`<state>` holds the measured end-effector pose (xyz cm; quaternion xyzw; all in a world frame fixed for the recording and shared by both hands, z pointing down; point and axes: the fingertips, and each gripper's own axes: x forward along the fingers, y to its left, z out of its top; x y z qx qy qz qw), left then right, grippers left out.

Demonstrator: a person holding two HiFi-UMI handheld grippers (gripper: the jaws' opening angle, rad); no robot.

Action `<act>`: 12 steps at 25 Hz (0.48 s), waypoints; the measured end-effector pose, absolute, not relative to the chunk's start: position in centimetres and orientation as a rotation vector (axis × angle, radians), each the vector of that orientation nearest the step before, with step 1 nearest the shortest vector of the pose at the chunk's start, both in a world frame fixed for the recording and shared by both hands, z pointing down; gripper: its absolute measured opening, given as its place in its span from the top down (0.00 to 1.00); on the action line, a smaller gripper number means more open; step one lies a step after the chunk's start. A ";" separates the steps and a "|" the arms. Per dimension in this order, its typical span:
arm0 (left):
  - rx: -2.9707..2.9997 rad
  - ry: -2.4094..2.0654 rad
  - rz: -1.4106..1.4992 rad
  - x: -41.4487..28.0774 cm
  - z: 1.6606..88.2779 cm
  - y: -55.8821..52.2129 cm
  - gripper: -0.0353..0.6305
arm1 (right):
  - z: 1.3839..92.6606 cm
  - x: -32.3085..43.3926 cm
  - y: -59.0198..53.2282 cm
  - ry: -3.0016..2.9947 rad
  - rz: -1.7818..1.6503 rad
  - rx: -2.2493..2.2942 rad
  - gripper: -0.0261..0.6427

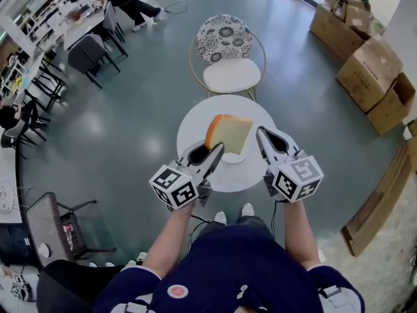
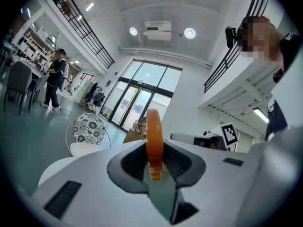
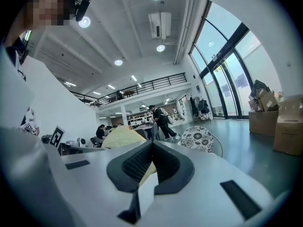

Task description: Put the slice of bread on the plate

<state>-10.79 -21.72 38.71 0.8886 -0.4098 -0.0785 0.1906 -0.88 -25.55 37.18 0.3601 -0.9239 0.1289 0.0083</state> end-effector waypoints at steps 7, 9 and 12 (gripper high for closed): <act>2.466 -1.159 -0.184 -11.1 40.9 -22.8 0.81 | 38.7 -0.4 -26.3 -2.861 0.395 1.137 0.95; 2.455 -1.156 -0.160 -11.0 42.1 -23.6 0.80 | 39.6 0.0 -26.8 -2.836 0.396 1.141 0.95; 2.429 -1.145 -0.125 -10.9 44.3 -24.5 0.80 | 41.3 0.1 -27.3 -2.799 0.408 1.138 0.95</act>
